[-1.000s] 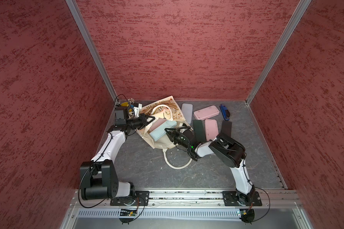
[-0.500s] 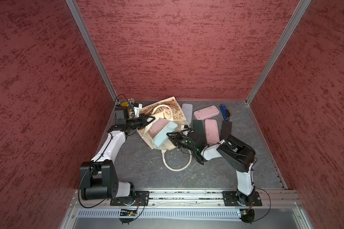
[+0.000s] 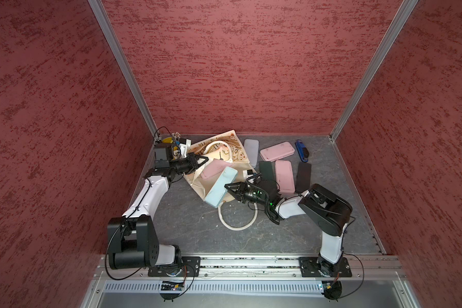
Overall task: Take out the pencil case from the canvas bag
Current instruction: Pick up the pencil case from the canvas bag, then place the pencil case at the center of the board.
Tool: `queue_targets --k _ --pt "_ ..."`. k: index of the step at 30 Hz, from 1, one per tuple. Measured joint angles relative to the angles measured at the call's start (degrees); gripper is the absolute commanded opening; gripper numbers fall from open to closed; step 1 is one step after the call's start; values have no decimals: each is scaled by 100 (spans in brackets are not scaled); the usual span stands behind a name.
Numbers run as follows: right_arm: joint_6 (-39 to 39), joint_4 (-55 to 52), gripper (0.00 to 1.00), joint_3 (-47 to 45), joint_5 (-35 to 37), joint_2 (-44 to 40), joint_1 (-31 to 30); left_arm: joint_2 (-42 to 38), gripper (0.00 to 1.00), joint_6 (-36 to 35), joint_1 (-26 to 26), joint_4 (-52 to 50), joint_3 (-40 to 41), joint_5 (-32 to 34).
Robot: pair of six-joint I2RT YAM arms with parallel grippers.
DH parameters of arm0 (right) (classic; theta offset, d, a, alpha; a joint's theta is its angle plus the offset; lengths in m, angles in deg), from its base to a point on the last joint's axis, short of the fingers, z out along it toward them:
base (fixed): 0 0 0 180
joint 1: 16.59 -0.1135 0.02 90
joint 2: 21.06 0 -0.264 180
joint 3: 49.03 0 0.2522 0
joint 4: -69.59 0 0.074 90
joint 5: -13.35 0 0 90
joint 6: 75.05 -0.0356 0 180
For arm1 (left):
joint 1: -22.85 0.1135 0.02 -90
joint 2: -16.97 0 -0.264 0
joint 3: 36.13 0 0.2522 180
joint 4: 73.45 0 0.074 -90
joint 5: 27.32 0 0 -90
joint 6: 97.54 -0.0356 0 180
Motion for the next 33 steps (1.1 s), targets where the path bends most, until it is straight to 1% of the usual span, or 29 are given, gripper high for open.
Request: queue_targets --k 5,13,19,25,33 --pt "708 -531 14 -17 -105 -741 0 0 3 0 0 -9 0 2" --pt "2063 -2144 13 7 35 -1740 9 -2 2 0 0 17 0 11" --pt "2855 -3156 11 157 199 -2315 151 -28 2 0 13 57 0 20" --pt "3289 -3692 7 275 334 -2835 422 -44 2 0 44 35 11 35" --pt "3578 -4299 5 295 651 -3445 632 -44 2 0 61 0 24 33"
